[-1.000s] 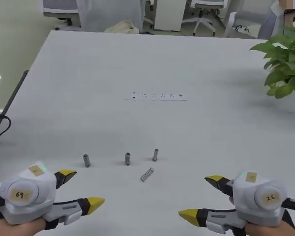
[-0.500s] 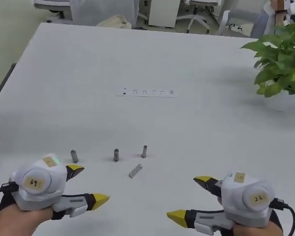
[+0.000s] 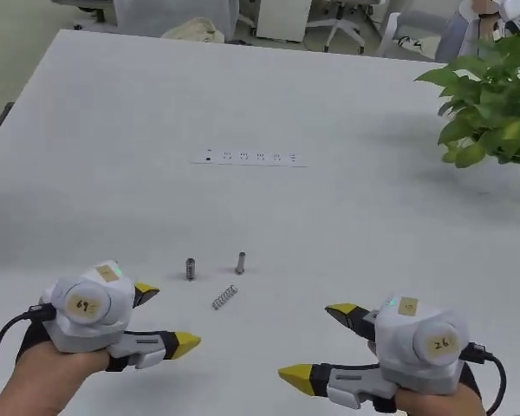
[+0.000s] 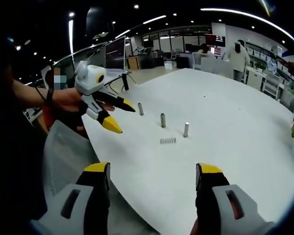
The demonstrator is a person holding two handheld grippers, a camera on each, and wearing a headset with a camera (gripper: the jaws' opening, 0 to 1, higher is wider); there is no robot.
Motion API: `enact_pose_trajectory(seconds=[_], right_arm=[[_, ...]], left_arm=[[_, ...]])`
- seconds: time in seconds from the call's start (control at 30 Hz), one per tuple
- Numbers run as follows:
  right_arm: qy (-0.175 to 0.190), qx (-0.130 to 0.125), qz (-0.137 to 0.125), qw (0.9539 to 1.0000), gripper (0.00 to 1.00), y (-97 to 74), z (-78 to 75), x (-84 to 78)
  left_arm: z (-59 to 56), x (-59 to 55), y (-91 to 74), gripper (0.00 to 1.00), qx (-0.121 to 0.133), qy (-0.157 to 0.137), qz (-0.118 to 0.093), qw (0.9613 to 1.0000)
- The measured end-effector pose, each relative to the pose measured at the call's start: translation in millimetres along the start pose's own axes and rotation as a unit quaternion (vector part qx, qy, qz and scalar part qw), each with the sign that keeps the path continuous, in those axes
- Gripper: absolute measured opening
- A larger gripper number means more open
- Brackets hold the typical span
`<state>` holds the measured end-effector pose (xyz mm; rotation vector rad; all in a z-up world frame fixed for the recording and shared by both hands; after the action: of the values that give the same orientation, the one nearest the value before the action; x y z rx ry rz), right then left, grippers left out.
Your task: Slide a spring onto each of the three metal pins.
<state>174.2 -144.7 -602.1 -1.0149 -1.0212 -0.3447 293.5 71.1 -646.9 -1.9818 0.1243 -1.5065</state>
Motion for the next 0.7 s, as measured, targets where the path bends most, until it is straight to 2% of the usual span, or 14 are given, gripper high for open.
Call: enact_pose_trajectory(seconds=[0.27, 0.4, 0.5, 0.7], right_arm=[[0.007, 0.003, 0.000, 1.0000, 0.69, -1.7, -3.8, -3.7], [0.010, 0.001, 0.002, 1.0000, 0.69, -2.5, -5.0, -5.8], [0.013, 0.002, 0.001, 0.9999, 0.68, -3.3, -5.2, -6.6], [0.020, 0.002, 0.002, 0.9998, 0.68, -2.8, -7.1, -12.8]], left_arm=[[-3.7, -1.0, 21.4, 0.57, -0.012, -0.001, 0.013, 0.9998], [-1.9, -4.0, 33.5, 0.57, -0.014, -0.002, 0.022, 0.9997], [-1.6, -4.6, 39.8, 0.56, -0.006, 0.009, 0.030, 0.9995], [-2.7, -7.8, 53.6, 0.55, -0.017, 0.014, 0.043, 0.9988]])
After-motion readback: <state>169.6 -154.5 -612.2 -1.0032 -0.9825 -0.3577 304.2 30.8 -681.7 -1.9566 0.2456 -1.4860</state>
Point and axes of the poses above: the centre of the closed fingertips' face, and the gripper's own axes: y roughly forward along the fingers, z roughly to its left, x roughly out of its top, the point moved 7 cm from there along -y, roughly backward along the fingers, and after that the axes turned 5 degrees about -z, right-handed, at the moved point
